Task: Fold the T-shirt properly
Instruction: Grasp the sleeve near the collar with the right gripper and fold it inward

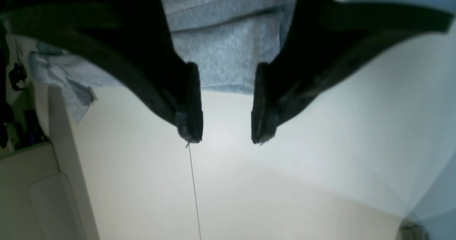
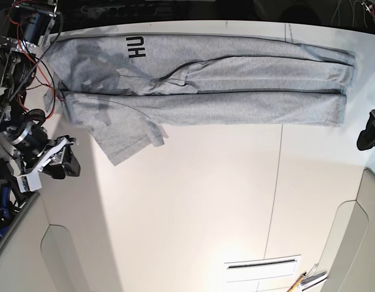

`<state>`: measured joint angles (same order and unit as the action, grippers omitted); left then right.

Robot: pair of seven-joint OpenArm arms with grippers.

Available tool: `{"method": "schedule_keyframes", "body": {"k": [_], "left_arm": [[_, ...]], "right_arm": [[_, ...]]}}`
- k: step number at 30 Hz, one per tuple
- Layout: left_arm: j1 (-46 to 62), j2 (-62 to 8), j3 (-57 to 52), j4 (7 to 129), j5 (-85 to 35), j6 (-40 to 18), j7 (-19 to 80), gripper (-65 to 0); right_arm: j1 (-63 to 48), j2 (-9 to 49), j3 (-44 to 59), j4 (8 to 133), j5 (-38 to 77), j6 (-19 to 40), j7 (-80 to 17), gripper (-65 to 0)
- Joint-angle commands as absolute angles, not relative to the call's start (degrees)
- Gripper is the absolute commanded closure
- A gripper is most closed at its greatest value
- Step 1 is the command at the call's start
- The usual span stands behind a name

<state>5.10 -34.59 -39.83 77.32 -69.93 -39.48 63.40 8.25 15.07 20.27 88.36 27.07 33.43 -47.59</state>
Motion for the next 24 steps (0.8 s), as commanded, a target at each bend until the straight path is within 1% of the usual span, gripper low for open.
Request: {"method": "schedule_keyframes", "body": {"k": [1,3,8,10,13,14,15,16,17,18,21,24], "left_arm": [[4.64,-36.03,-40.32,78.28,-71.37,-40.0,62.35,-26.1],[4.62,-36.03,-40.32,78.28,-71.37,-40.0,62.33,-26.1],[4.62,-36.03,-40.32,78.28,-71.37,-40.0,62.35,-26.1],[4.62,-36.03,-40.32,78.28,-71.35,-40.0,62.35,-26.1],[4.64,-36.03,-40.32,78.28,-71.35,-40.0,62.35,-26.1],[4.64,-36.03,-40.32,78.28,-71.33,-40.0,62.35,-26.1],[4.64,-36.03,-40.32,78.28,-71.35,-40.0,62.35,-26.1],[4.64,-36.03,-40.32,78.28,-71.35,-40.0,62.35,-26.1],[4.64,-36.03,-40.32,78.28,-71.35,-40.0,62.35,-26.1],[4.64,-36.03,-40.32,78.28,-71.33,-40.0,62.35,-26.1],[4.64,-36.03,-40.32,78.28,-71.35,-40.0,62.35,-26.1],[4.67,-36.03,-40.32,78.28,-71.31,-40.0,62.37,-26.1]], "right_arm": [[10.72,15.7,19.03,86.39,26.68,33.21,-45.54,-28.4],[13.37,15.7,15.9,79.7,24.23,33.23,-44.16,-31.6],[18.7,15.64,8.16,65.1,23.31,33.21,-43.03,-31.9],[19.66,15.49,5.43,61.71,23.24,33.21,-43.07,-31.9],[19.49,15.16,2.07,60.42,23.29,33.23,-43.29,-30.9],[19.49,15.18,1.1,60.42,23.31,33.23,-43.79,-27.9],[19.53,15.22,0.34,60.45,23.31,33.23,-44.45,-22.1],[19.55,15.2,-0.05,60.69,23.31,33.23,-45.04,-13.4],[19.53,15.2,-0.14,61.04,23.35,33.23,-45.5,-3.3],[19.55,15.22,-0.12,61.54,23.46,33.23,-46.63,0.0],[19.44,15.22,-0.1,64.71,23.55,33.21,-50.39,0.0],[17.89,15.22,-0.08,71.55,23.62,33.21,-51.83,0.0]]}}
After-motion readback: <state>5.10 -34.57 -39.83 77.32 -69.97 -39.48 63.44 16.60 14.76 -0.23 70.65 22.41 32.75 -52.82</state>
